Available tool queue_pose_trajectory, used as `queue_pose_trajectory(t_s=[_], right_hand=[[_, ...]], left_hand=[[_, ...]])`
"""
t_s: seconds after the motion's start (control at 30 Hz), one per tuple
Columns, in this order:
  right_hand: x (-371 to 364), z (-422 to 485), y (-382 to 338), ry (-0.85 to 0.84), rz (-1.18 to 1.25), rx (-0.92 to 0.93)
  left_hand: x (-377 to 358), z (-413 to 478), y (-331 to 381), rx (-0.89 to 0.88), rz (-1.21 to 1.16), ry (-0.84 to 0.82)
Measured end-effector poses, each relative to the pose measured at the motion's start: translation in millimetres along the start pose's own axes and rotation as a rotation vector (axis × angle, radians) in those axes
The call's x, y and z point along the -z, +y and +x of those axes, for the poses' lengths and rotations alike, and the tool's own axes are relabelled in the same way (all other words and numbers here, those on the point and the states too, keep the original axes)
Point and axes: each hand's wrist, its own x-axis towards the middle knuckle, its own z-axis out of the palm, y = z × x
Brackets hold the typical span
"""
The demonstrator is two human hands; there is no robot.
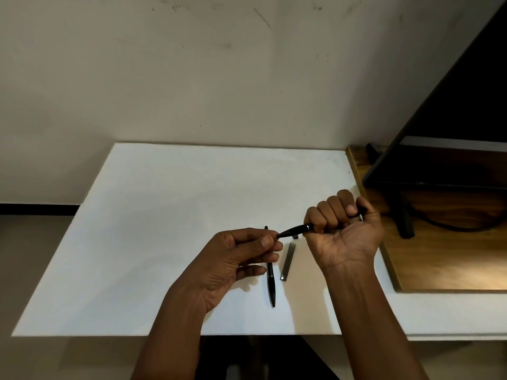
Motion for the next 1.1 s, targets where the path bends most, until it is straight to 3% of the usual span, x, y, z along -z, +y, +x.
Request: queue_pose_trajectory(t_s=[0.97,1.1], right_hand=[[2.3,-0.1,1.2,0.009,-0.007,-0.042],[3.6,2.0,0.8,0.084,-0.101,-0.067]], left_hand=[[3.7,2.3,-2.7,-0.011,0.03,-0.007],[5.3,4.5,-1.3,-0.03,0.049,0.088]])
